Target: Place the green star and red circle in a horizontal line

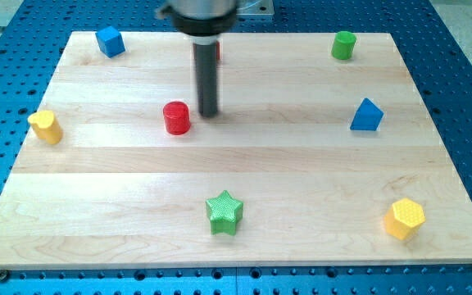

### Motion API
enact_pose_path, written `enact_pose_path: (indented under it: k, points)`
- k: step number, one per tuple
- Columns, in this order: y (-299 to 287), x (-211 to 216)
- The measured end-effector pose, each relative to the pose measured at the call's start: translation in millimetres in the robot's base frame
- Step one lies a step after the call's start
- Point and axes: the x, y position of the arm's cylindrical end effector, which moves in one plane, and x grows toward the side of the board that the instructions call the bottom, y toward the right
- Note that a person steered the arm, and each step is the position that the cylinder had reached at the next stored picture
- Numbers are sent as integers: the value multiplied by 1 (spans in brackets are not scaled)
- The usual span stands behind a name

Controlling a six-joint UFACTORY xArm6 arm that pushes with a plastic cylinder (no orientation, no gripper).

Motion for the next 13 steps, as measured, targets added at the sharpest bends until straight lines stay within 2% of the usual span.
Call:
enact_pose_path:
  k: [1, 2, 3, 4, 5, 6, 8, 10, 11, 12, 13]
  points:
    - [-37, 46]
    - [11, 102]
    - [39, 99]
    - [112, 106]
    - [143, 158]
    - [140, 183]
    - [131, 207]
    - [129, 210]
    - [86, 210]
    - [-8, 202]
    - [56, 192]
